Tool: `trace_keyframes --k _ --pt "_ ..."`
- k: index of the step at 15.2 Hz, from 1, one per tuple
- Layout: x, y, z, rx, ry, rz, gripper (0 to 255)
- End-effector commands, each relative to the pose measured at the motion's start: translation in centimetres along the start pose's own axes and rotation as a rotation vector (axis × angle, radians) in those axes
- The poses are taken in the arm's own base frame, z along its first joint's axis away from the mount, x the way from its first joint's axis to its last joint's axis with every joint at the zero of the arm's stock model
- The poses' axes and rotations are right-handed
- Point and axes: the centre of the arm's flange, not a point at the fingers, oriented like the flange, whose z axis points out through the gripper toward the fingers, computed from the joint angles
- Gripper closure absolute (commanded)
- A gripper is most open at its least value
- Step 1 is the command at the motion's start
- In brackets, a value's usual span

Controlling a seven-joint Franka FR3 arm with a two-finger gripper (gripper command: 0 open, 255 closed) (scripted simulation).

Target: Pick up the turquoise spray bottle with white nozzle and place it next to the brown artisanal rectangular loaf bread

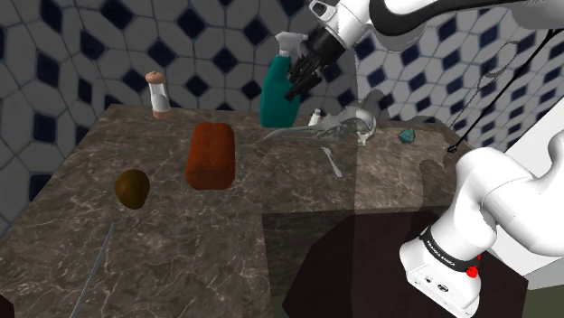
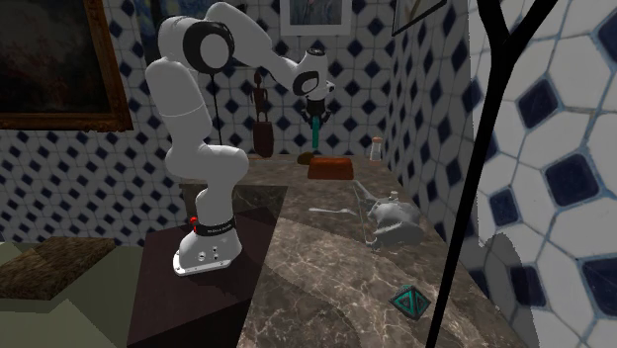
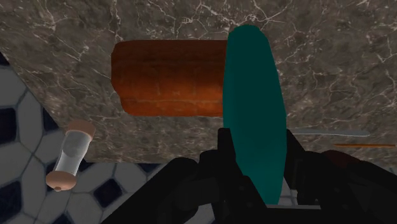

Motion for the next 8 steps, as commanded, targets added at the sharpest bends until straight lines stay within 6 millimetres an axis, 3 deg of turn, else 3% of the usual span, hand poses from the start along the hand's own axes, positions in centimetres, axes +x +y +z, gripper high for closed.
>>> trace_keyframes --k 1,8 --pt "-0.6 0.1 0.9 -0.001 0.001 0.0 255" --pt "-2.5 0.1 4.0 -0.001 0.001 0.0 255"
